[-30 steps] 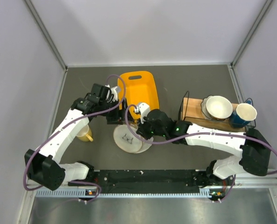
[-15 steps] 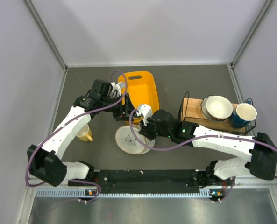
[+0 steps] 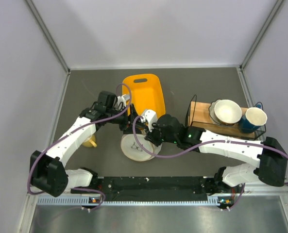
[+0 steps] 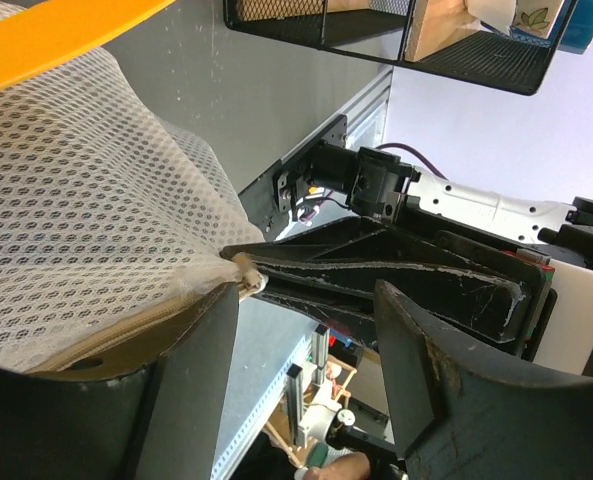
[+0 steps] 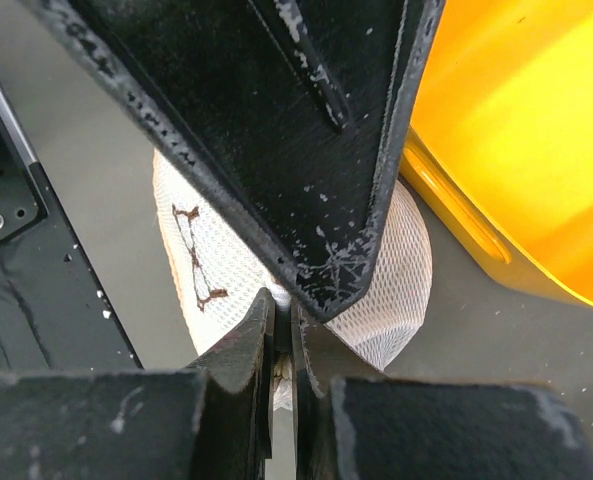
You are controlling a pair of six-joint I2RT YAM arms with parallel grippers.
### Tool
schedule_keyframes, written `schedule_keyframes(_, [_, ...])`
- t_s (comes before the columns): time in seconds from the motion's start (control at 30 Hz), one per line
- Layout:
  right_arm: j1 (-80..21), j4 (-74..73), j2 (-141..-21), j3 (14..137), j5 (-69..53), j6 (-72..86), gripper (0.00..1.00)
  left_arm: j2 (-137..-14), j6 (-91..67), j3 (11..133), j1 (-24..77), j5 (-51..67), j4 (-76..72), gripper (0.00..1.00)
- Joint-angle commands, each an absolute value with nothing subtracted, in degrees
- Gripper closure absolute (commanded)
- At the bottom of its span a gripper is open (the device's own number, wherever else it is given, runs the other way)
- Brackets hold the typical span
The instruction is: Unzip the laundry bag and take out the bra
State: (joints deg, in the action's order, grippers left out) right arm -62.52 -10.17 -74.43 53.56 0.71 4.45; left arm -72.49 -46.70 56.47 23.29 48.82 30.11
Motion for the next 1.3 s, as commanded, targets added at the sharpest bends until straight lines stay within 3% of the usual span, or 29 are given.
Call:
schedule_keyframes(0.0, [-63.2,-7.9,-74.8,55.1,0.6,3.0,1.00,-71.7,-48.8,55.3,23.6,51.2,25.1,0.39])
schedule_keyframes(0.57, [-63.3,-8.1,-74.6,55.5,1.5,2.9,1.00,-74.8,-41.9,57.2,24.3,42.9,33.1,0.46])
schedule_keyframes(0.87, [-63.2,-8.1,-75.1,55.8,1.9,2.9,1.00,-74.8,-41.2,58.0,24.3,43.5,33.8,0.59])
schedule_keyframes(1.27, [-63.1,-8.4,-76.6,55.4,3.3,2.3,1.00,-73.2,-42.7,59.1,24.3,47.8,33.0,0.57])
